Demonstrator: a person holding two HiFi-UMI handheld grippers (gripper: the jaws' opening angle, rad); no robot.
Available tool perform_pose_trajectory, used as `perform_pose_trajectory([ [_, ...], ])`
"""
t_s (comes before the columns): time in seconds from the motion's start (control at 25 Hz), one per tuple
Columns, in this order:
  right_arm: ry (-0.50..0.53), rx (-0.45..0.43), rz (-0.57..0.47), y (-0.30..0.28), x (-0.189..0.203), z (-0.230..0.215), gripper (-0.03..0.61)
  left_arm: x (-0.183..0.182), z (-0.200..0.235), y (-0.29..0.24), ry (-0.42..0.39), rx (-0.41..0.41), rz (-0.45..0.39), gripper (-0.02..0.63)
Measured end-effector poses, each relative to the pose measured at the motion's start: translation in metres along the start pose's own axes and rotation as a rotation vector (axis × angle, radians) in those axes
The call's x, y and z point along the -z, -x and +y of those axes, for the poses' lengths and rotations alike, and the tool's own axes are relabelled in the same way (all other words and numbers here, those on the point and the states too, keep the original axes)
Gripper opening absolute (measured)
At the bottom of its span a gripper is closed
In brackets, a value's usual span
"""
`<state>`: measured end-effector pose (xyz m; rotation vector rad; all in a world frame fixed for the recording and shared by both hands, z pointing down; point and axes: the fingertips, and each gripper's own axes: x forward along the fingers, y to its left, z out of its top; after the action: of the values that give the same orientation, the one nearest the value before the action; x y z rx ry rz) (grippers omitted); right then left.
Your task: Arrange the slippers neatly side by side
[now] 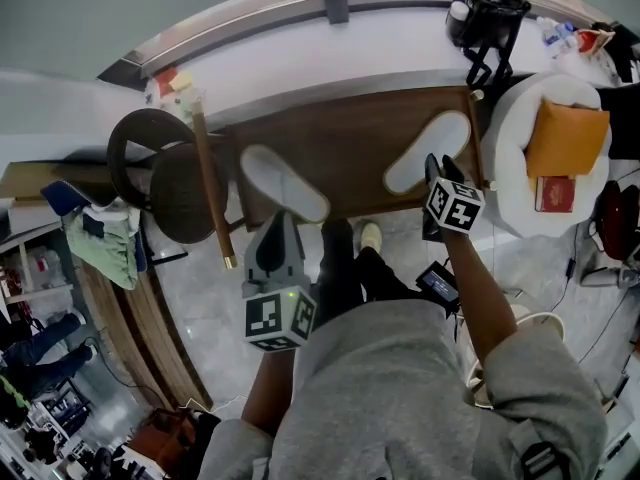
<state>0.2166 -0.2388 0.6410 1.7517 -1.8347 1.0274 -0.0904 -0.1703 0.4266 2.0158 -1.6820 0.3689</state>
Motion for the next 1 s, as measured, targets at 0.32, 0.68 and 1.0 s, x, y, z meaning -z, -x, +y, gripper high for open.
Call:
perform_pose_trajectory([
  [0.32,-0.028,0.053,0.058,-0.029,0.013,-0.009,0.138,-0.002,0.005,-0.007,0.008,0.003,0.011,0.014],
  [0.68,-0.181,0.137,0.091,-0.044,0.012,-0.024,0.096,0.003,0.02,0.002,0.014,-0.037,0.022,0.014],
  [1.0,-0.11,0.165,0.125,-0.049,0.012,-0.023,0.035,0.004,0.027,0.011,0.02,-0.046,0.012,0.014],
])
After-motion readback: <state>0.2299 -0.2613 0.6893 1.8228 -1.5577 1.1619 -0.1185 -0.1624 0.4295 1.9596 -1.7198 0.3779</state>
